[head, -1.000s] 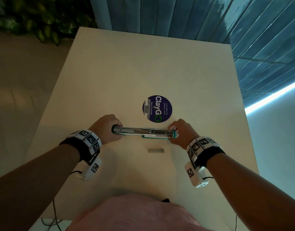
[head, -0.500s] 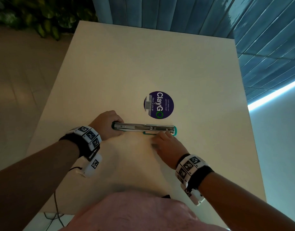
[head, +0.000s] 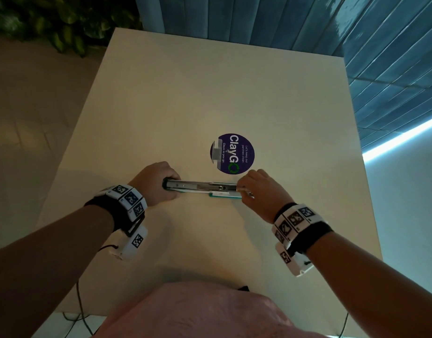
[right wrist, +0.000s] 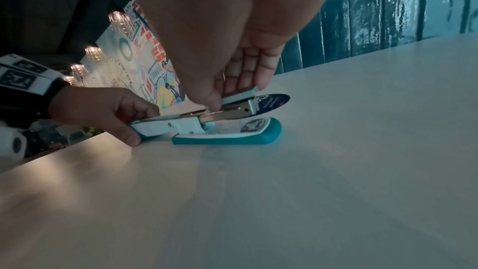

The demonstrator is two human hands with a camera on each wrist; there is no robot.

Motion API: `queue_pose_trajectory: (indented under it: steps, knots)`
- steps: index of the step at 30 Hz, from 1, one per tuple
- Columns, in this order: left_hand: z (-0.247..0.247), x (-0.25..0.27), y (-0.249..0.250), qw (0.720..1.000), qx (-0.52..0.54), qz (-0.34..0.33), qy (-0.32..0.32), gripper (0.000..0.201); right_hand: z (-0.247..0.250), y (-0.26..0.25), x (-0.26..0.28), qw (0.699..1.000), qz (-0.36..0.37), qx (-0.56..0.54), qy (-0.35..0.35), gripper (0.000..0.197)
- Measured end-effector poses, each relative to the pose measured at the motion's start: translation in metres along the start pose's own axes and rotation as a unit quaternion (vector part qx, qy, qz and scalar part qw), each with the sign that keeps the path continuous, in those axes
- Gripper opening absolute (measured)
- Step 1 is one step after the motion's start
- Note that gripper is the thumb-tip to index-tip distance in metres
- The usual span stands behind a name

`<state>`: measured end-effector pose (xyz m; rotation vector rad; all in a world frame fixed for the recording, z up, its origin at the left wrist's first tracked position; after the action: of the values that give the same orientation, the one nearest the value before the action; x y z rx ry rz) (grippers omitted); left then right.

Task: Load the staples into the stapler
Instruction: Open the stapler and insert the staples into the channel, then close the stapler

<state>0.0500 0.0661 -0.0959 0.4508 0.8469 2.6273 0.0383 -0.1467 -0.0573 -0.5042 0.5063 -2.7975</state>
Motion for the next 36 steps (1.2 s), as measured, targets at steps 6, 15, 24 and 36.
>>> queue_pose_trajectory:
  steps: [6, 15, 24, 36]
  knots:
    - [-0.001, 0.0, -0.001, 1.0, 0.002, 0.0, 0.001, 0.027, -0.001, -0.001, -0.002, 1.0, 0.0, 0.024, -0.017, 0.015]
    - [0.0, 0.0, 0.0, 1.0, 0.001, -0.001, -0.002, 0.026, -0.003, -0.007, -0.003, 0.998, 0.022, 0.037, -0.038, 0.022]
    - [-0.002, 0.001, -0.003, 1.0, -0.001, 0.001, -0.002, 0.027, -0.013, -0.003, -0.009, 0.999, 0.0, -0.002, -0.045, 0.023]
    - [0.028, 0.005, 0.016, 0.999, -0.008, -0.047, 0.026, 0.026, -0.018, 0.05, 0.002, 0.99, -0.096, -0.105, -0.015, 0.031]
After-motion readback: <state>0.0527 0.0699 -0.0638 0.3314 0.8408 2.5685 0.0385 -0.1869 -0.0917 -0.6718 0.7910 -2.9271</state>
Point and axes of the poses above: each hand's wrist, its own x-axis away from the middle knuckle, its own z-axis out of the back of the hand, y = z × x, the point moved 9 cm from there along -x, towards the middle knuckle, and after that the axes turned 11 degrees about -z, right-handed, at the moved point
